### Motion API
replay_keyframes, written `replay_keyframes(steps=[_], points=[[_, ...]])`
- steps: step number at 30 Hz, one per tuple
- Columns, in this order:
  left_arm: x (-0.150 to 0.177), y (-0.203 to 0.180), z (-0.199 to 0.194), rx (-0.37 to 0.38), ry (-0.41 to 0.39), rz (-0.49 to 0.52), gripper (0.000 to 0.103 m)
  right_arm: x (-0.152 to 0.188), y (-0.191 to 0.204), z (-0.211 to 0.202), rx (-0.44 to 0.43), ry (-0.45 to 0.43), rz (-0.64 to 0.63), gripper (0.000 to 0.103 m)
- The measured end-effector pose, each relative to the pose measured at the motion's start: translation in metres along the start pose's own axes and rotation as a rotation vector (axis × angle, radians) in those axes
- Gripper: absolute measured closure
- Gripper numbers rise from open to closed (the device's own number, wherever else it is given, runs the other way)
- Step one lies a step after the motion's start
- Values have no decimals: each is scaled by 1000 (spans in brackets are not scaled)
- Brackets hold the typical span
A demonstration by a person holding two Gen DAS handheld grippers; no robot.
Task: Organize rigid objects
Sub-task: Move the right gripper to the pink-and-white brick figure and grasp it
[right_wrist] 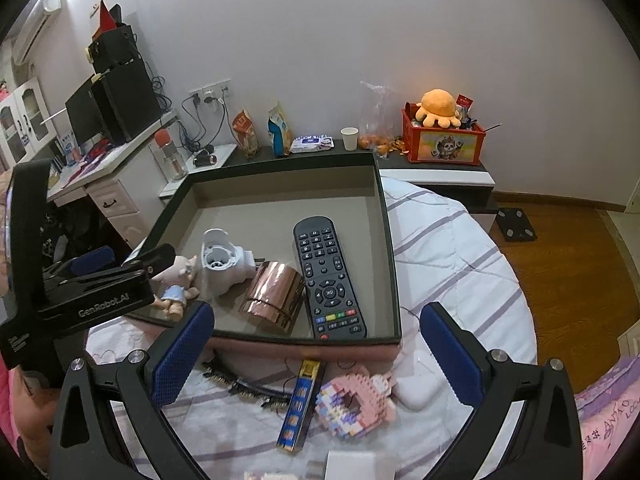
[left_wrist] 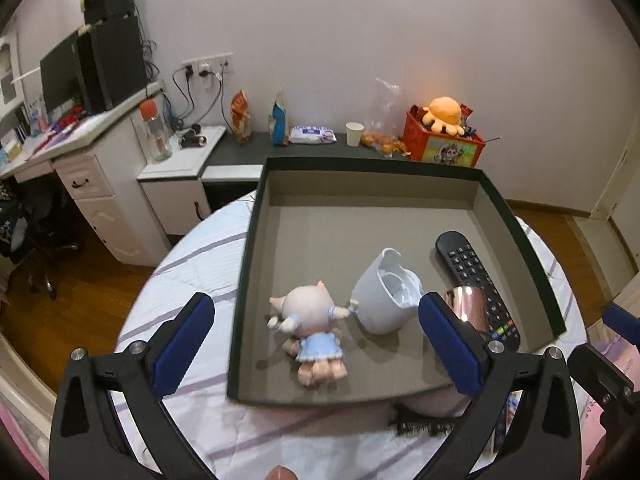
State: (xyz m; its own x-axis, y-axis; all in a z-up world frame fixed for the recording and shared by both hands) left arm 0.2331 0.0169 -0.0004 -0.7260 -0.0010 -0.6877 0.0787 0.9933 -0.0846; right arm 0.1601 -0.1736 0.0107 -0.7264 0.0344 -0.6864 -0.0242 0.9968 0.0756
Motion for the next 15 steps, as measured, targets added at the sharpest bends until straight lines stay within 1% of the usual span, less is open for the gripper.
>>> replay_keyframes(steps=[3,7,15], points=[[8,-1,-23,-8,-22,4,0,5,3,-13,-9,-14,0,0],[26,-2,-49,4,-27,3,0,16,4,-29,-22,-28,3,0],[67,-1,-90,9,-12,-4,0,44,7,-53,-49,-23,4,0]])
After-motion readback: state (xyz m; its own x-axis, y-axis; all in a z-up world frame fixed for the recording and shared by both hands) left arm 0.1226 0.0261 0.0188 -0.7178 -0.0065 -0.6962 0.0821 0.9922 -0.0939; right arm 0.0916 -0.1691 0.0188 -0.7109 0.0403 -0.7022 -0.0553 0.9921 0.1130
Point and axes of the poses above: each gripper's, at about its wrist camera, not at the fingertips, and z roughly the way its jaws point, y to its left, x to its underside, the point moved 1 cm from there along z, roughly the way its jaws point, and after that the axes turned 4 degrees about x, right-handed, at the moved point
